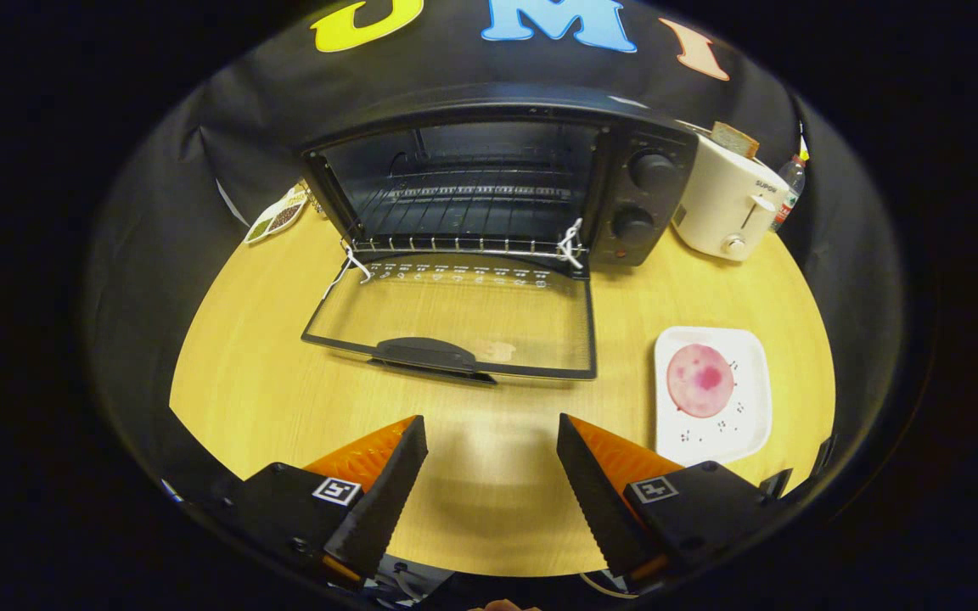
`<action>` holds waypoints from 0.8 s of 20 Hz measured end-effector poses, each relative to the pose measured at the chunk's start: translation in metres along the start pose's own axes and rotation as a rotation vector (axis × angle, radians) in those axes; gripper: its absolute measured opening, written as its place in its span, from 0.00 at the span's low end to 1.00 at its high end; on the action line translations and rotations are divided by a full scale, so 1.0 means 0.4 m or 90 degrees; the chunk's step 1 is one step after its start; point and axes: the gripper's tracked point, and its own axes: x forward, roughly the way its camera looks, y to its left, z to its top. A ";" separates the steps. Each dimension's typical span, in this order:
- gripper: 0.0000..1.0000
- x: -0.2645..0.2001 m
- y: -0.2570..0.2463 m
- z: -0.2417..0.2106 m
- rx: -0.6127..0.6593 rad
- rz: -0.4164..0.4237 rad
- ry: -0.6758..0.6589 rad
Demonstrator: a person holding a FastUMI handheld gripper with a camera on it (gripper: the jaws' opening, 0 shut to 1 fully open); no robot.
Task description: Open the toaster oven, put the food inside, and close the toaster oven door.
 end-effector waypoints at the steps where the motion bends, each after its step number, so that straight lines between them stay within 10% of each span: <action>1: 0.99 -0.020 -0.029 0.003 -0.005 -0.004 -0.009; 16: 0.98 -0.109 -0.512 -0.018 -0.013 -0.085 0.001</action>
